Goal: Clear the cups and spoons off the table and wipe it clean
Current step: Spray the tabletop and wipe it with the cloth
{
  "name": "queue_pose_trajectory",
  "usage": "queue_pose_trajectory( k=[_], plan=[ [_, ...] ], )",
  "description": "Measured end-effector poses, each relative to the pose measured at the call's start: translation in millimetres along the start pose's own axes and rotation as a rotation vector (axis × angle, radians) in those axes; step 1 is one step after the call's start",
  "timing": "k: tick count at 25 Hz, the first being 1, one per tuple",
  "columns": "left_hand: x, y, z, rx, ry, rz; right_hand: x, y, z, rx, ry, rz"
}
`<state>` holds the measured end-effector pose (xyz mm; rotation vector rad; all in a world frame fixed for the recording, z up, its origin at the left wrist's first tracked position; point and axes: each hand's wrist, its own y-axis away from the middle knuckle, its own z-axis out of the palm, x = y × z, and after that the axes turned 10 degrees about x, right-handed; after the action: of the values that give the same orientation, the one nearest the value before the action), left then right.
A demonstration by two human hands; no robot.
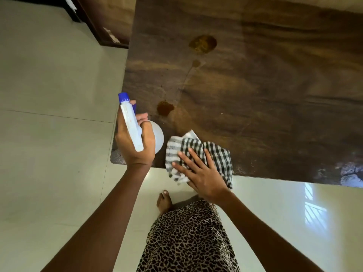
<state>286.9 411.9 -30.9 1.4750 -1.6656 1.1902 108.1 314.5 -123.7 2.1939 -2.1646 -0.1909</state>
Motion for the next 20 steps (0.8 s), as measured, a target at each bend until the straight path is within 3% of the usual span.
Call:
queue_pose_trajectory(
  k=[4,7,9,12,14,16,18,20],
  plan=[
    [4,0,-1,-0.019,0.023,-0.007,36,35,1,0.093,-0.190,0.364],
    [4,-2,0,-0.012,0.000,-0.033,86,-9,-14,0.097,-0.348,0.751],
    [5,0,2,0.010,-0.015,-0.072,100,-58,-23,0.074,-0.342,0.870],
    [10,0,4,0.030,-0.013,-0.106,70,-109,-33,-0.011,-0.214,0.604],
    [11,-1,2,-0.006,0.024,-0.054,33,-103,-30,-0.034,-0.172,0.359],
    [10,-2,1,-0.025,0.001,-0.047,13,-71,-19,0.042,-0.149,0.226],
    [13,-2,-2,-0.029,-0.105,-0.038,15,-25,-8,0.166,-0.141,0.187],
    [22,-8,5,-0.078,-0.188,-0.013,52,0,-4,0.207,-0.236,0.306]
  ],
)
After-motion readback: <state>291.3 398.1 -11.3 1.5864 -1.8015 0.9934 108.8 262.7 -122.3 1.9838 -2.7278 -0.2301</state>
